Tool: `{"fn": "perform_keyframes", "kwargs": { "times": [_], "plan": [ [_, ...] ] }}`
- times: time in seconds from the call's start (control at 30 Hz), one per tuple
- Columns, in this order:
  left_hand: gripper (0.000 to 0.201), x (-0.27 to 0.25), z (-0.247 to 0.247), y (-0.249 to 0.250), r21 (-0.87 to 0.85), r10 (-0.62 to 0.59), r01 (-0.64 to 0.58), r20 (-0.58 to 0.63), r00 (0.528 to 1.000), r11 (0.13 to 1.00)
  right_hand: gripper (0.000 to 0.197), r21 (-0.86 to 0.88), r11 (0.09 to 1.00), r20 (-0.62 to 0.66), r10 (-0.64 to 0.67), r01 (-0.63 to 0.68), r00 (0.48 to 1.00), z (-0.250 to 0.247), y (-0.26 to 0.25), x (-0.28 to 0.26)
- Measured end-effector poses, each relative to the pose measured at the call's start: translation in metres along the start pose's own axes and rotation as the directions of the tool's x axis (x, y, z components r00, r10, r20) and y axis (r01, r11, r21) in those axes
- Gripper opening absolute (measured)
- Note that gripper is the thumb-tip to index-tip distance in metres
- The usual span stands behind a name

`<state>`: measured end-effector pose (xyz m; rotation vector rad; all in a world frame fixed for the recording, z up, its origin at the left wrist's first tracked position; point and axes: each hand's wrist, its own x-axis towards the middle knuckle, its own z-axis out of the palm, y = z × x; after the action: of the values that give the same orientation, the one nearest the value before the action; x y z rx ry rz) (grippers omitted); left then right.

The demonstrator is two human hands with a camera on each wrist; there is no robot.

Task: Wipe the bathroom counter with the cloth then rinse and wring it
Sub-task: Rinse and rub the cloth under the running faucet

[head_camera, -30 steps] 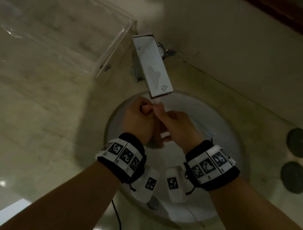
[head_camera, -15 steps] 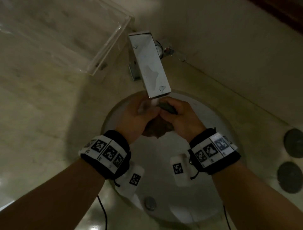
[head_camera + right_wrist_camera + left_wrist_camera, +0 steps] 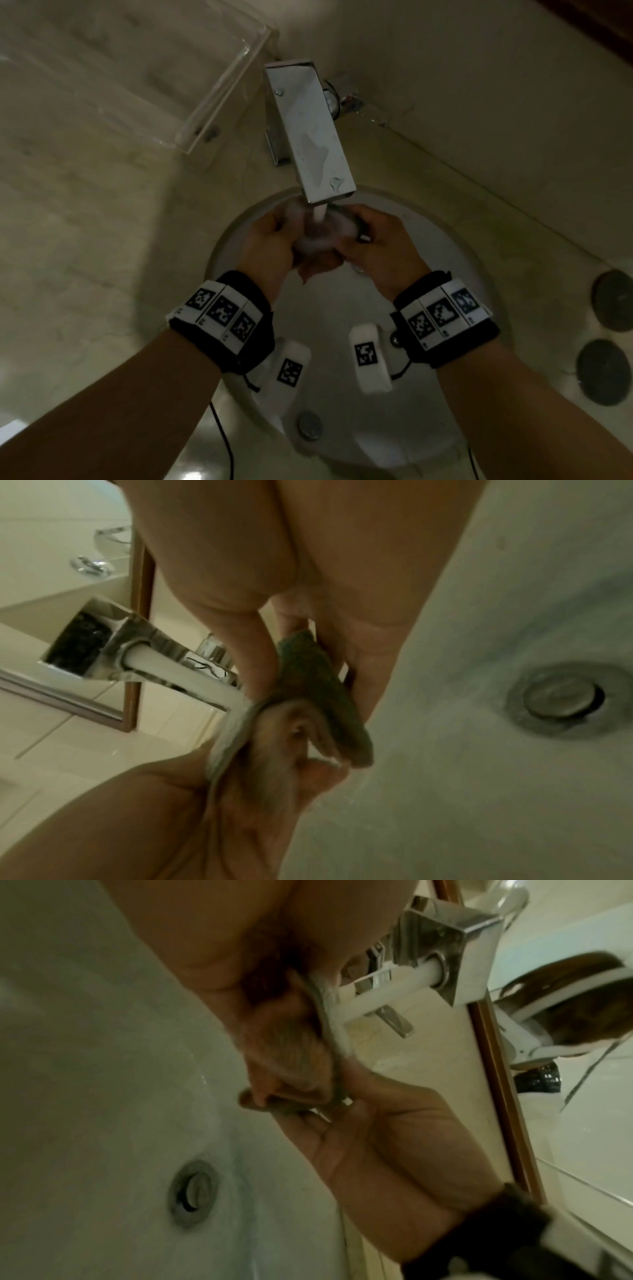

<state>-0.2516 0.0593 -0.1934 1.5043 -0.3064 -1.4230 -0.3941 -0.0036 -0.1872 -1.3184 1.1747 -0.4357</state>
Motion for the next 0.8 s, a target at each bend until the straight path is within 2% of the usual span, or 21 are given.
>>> {"fn": "perform_keyframes", "kwargs": {
  "times": [0.1,0.17,0.23,0.3,0.4,0.5,0.6,0.7,0.8],
  "plan": [
    [0.028,0.001,-0.003,0.003,0.039,0.041,-0.042,0.025,0.999,0.998,0.021,-0.01,1.0,-0.069,-0.003,0.002,0.998,0.003,0.004,0.003],
    [0.021,0.002,-0.006,0.004,0.153,0.074,-0.077,0.026,0.997,0.985,0.014,-0.092,0.996,-0.133,-0.023,0.011,0.991,0.003,0.006,0.004],
    [0.023,0.004,-0.007,0.004,0.281,0.12,-0.121,0.021,0.993,0.952,0.015,-0.106,0.994,-0.163,-0.024,0.007,0.986,0.006,0.008,0.005],
    [0.021,0.003,-0.005,0.004,0.433,0.131,-0.128,0.022,0.991,0.893,0.017,-0.137,0.991,-0.17,-0.032,0.008,0.985,0.011,0.008,0.004],
    [0.019,-0.001,0.0,0.003,0.552,0.148,-0.118,-0.01,0.989,0.825,0.025,-0.138,0.99,-0.107,-0.007,-0.008,0.994,0.021,0.003,0.001],
    [0.02,-0.007,0.005,0.001,0.506,0.125,-0.083,-0.049,0.991,0.859,0.022,-0.232,0.97,-0.098,-0.093,0.068,0.991,0.022,-0.001,0.0],
    [0.023,-0.004,0.002,0.003,0.309,0.082,-0.038,-0.132,0.988,0.95,0.004,-0.271,0.959,-0.144,-0.124,0.082,0.982,0.014,0.002,0.002],
    [0.02,0.0,-0.002,0.003,0.198,0.064,-0.036,-0.142,0.988,0.98,0.022,-0.152,0.988,-0.144,-0.062,0.04,0.988,0.008,0.005,0.0],
    [0.016,-0.004,-0.001,0.004,0.197,0.097,-0.093,-0.01,0.995,0.976,0.045,-0.335,0.941,-0.061,-0.064,0.04,0.996,0.008,0.001,-0.004]
  ]
}}
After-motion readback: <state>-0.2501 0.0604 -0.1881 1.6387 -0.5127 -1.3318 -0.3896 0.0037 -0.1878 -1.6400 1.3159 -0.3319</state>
